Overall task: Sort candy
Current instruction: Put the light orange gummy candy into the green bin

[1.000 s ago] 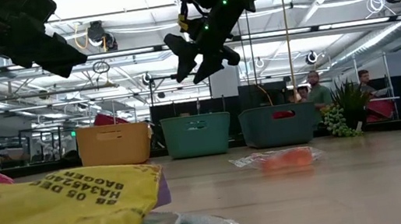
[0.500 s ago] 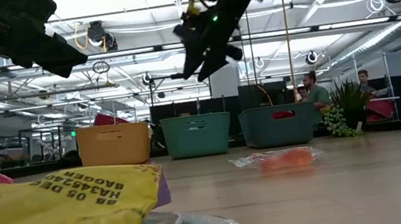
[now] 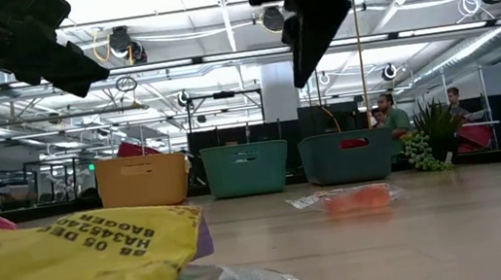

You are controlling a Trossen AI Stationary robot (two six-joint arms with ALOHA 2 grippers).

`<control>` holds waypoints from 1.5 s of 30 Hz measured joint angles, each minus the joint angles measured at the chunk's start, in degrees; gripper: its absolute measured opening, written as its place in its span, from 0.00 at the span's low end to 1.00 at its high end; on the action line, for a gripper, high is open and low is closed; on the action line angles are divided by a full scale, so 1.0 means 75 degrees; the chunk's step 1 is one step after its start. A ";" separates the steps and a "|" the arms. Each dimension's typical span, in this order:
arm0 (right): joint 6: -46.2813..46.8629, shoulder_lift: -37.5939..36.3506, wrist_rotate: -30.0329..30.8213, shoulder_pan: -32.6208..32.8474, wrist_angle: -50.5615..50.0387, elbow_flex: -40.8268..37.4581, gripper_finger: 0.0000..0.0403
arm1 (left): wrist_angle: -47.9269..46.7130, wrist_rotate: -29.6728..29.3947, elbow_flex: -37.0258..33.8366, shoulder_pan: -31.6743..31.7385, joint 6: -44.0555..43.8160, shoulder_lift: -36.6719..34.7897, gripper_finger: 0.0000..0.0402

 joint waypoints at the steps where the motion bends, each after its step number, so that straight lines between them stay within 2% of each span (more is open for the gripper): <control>1: -0.0056 0.0047 -0.0003 0.0203 0.0022 0.0000 0.57 | 0.0000 0.0000 0.0000 0.0000 0.0000 0.0000 0.25; 6: 0.0148 0.0492 -0.0016 0.1041 0.0524 0.0000 0.57 | 0.0004 0.0000 0.0000 0.0000 0.0000 0.0000 0.25; 12: 0.0625 0.1325 -0.0233 0.1523 0.0978 0.0000 0.51 | 0.0009 0.0000 0.0000 0.0000 0.0000 0.0000 0.25; 17: 0.1001 0.2022 -0.0787 0.1683 0.1505 -0.0003 0.46 | 0.0008 0.0002 0.0000 0.0000 0.0000 0.0000 0.25; 24: 0.1488 0.2859 -0.0712 0.1793 0.1507 0.0044 0.41 | 0.0012 0.0003 0.0000 0.0000 -0.0003 0.0000 0.25; 28: 0.1991 0.2936 -0.0680 0.1787 0.1368 0.0044 0.30 | 0.0000 0.0003 0.0000 0.0000 -0.0003 0.0000 0.25; 32: 0.2077 0.2688 -0.0656 0.1773 0.1285 0.0015 0.10 | 0.0000 0.0003 0.0000 0.0000 -0.0003 0.0000 0.25; 34: 0.2184 0.2484 -0.0743 0.1756 0.1169 -0.0029 0.03 | 0.0000 0.0003 0.0000 0.0000 -0.0003 0.0000 0.25; 38: 0.2513 0.1779 -0.0674 0.1651 0.1044 -0.0037 0.04 | 0.0010 0.0003 0.0000 0.0000 -0.0003 0.0000 0.25; 45: 0.2981 0.0220 0.0747 0.1277 0.1162 -0.0032 0.01 | 0.0011 0.0003 0.0000 0.0000 -0.0003 0.0000 0.25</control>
